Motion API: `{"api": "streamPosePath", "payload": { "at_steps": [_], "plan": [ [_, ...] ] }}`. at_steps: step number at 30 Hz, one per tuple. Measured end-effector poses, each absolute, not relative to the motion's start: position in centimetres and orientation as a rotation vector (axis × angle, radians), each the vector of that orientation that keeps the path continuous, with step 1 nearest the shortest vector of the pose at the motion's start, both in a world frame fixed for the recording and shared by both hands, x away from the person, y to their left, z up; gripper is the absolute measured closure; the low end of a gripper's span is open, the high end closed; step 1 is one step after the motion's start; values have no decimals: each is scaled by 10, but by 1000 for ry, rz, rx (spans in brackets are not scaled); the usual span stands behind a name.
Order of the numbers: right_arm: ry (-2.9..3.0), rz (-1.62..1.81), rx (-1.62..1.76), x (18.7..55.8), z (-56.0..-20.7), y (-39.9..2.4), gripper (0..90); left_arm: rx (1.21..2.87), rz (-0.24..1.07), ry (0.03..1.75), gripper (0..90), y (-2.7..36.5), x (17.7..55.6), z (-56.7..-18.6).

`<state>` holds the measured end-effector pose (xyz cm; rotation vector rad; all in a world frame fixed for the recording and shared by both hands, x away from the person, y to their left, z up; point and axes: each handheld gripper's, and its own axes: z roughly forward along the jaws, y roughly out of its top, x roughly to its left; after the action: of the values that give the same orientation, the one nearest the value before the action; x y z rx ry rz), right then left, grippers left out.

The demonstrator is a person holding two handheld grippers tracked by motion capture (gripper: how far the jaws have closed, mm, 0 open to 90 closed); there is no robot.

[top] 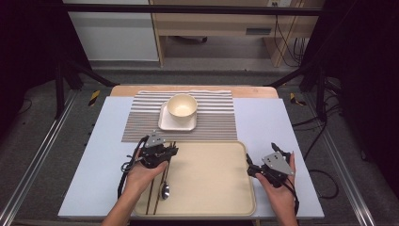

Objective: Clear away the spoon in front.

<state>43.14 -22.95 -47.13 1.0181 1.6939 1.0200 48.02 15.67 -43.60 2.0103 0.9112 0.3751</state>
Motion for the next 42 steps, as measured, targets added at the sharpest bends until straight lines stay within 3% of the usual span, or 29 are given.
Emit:
{"api": "streamPosePath", "payload": {
  "at_steps": [42],
  "plan": [
    [1719,1020,1022,432,-474,-227,62,2133,365,969,767,134,491,-459]
  ]
}}
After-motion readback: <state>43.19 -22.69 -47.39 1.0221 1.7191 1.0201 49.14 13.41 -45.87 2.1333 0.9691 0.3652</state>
